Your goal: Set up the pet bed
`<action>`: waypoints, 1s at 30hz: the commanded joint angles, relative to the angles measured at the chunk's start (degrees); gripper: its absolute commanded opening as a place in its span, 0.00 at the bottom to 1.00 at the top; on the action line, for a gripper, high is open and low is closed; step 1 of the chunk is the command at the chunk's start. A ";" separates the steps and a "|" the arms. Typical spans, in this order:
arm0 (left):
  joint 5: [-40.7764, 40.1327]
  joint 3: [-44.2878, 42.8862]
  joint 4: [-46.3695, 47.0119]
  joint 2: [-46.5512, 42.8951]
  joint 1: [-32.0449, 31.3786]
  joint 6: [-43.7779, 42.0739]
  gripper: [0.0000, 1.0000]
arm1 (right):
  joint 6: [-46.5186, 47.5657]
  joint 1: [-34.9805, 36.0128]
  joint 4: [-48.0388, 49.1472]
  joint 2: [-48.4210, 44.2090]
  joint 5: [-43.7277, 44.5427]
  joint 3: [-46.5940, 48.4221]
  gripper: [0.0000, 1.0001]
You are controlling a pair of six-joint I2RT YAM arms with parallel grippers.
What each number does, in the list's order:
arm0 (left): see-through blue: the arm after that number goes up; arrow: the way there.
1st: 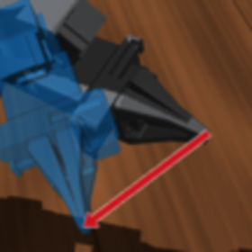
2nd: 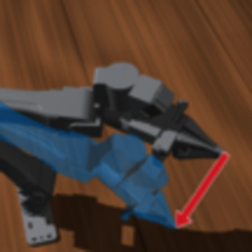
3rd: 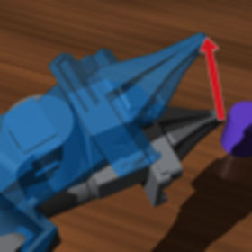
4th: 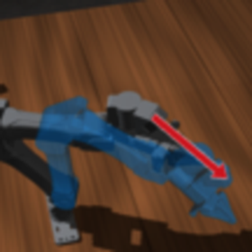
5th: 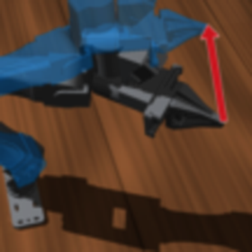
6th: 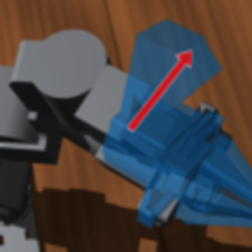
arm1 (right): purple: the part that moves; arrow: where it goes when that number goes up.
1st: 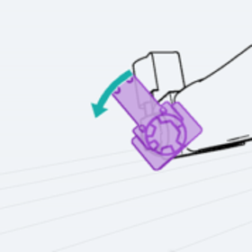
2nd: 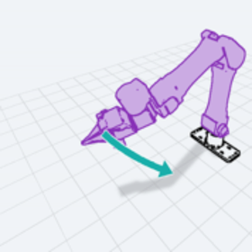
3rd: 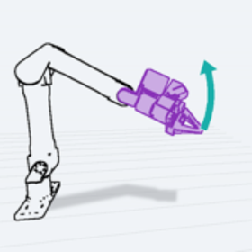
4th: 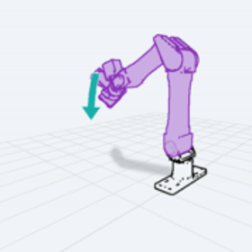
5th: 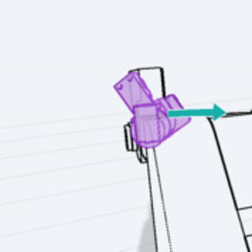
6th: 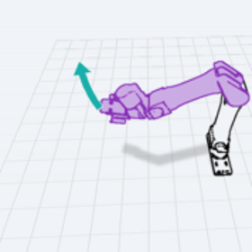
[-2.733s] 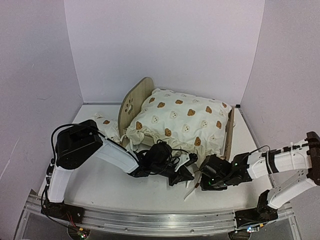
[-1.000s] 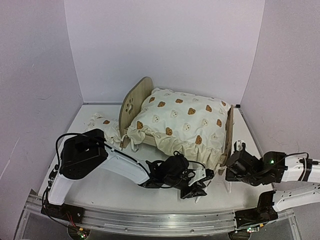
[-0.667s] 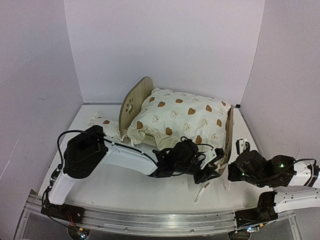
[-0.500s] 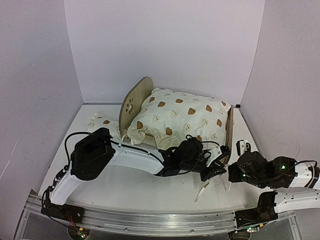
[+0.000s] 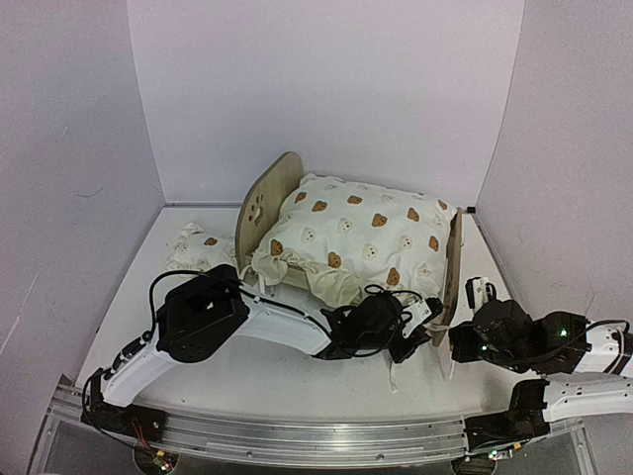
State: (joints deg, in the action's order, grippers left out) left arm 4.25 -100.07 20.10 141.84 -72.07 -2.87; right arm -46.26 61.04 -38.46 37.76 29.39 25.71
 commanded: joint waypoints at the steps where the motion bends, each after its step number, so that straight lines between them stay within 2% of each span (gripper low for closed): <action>1: -3.70 1.14 3.43 -4.47 0.40 1.29 0.21 | 1.40 -0.20 2.07 -3.28 0.38 0.64 0.00; 10: 1.41 13.79 17.62 -12.25 0.28 1.52 0.34 | 2.36 -0.20 2.08 -3.65 0.14 0.90 0.00; 30: -10.40 2.33 17.29 -3.33 0.40 0.29 0.33 | 2.44 -0.15 2.84 -4.12 -0.88 1.45 0.00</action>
State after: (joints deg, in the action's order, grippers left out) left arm -1.39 -93.32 34.61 136.55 -72.16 -1.96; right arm -44.16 61.04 -38.02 37.39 28.47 25.71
